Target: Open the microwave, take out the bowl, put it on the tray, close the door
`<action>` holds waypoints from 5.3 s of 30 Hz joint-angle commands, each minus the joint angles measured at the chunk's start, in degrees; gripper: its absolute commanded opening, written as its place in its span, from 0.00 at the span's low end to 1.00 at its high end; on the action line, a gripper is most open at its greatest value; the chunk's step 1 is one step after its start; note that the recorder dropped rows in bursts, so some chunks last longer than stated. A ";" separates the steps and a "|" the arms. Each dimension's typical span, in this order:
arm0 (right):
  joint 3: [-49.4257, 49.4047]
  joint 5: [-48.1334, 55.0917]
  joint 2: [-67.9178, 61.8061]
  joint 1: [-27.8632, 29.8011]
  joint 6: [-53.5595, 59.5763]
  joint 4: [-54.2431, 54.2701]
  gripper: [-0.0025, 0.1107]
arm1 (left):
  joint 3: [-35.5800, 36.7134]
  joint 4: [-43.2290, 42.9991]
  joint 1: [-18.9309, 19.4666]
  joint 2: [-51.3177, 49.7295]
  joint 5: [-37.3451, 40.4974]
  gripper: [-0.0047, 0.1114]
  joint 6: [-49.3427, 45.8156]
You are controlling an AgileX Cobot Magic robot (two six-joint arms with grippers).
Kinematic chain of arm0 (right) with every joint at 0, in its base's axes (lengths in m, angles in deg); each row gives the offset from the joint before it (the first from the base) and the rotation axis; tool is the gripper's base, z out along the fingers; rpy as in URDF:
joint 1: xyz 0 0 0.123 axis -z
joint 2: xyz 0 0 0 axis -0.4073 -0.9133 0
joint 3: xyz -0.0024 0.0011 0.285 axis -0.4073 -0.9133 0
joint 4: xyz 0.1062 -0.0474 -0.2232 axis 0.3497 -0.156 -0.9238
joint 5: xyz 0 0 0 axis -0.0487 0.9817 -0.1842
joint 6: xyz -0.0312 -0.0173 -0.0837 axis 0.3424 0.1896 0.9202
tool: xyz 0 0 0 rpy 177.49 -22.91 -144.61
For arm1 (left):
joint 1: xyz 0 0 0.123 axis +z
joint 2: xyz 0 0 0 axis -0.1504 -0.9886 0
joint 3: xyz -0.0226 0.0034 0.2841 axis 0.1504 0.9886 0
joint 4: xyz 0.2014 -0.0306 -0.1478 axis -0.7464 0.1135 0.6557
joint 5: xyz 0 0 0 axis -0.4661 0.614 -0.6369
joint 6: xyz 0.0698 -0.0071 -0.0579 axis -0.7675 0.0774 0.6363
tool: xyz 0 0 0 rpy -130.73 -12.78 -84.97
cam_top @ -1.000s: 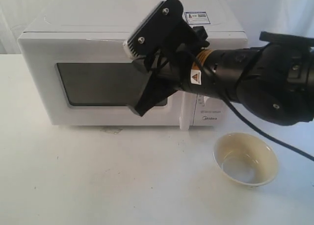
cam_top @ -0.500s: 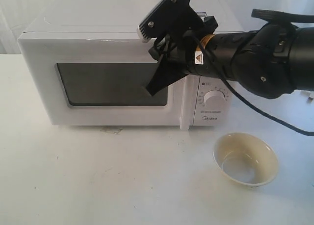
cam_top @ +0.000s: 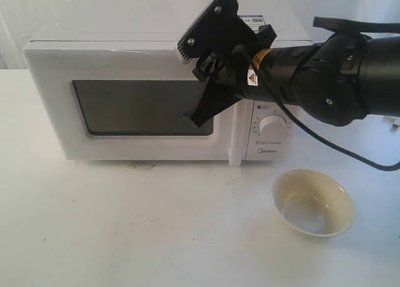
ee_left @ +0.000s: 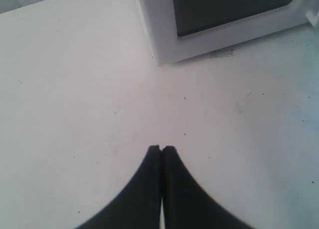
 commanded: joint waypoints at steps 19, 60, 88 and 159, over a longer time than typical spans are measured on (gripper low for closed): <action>-0.01 19.92 20.22 -2.99 -12.05 1.06 0.02 | 0.17 0.18 -0.27 0.38 3.68 0.04 0.54; -45.44 -3.70 71.33 14.17 -11.51 0.42 0.02 | 0.17 -1.57 -0.12 0.38 3.70 0.04 0.54; -59.19 0.27 86.80 27.30 -18.34 1.67 0.02 | 0.17 -1.57 -0.12 0.38 3.70 0.04 0.54; -59.19 22.24 90.11 29.54 -8.62 12.70 0.02 | 0.17 -1.57 -0.12 0.38 3.72 0.04 0.54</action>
